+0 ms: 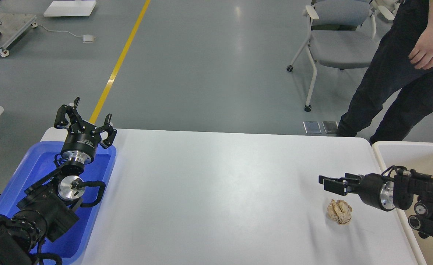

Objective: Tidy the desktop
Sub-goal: 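Close the right gripper on the beige crumpled object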

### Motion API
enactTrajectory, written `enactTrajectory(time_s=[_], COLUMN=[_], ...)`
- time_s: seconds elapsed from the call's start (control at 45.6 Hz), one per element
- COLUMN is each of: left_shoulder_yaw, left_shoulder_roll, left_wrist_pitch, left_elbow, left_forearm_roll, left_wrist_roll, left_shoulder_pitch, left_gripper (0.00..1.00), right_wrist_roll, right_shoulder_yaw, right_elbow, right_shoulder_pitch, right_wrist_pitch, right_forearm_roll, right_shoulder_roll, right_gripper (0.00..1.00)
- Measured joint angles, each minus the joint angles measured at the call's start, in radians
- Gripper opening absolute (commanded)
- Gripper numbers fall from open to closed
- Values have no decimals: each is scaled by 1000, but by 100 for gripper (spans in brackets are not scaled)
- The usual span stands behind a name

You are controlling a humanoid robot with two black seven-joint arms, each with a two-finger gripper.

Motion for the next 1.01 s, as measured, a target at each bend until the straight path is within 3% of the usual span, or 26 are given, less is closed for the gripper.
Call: enactTrajectory(time_s=[0.659, 1.01], left_shoulder_yaw=[0, 1], left_shoulder_roll=[0, 0], left_wrist_pitch=[0, 0], left_elbow=[0, 0], left_forearm_roll=[0, 0], left_wrist_roll=[0, 0], left_shoulder_pitch=[0, 0], left_gripper=[100, 100], right_wrist_roll=[17, 51], right_shoulder_yaw=[-24, -27], right_elbow=[-135, -193], right_shoulder_pitch=[-123, -158], right_wrist_pitch=[-72, -81], right_forearm_roll=[-56, -55], right_shoulder_roll=[78, 115], right_gripper=[100, 99])
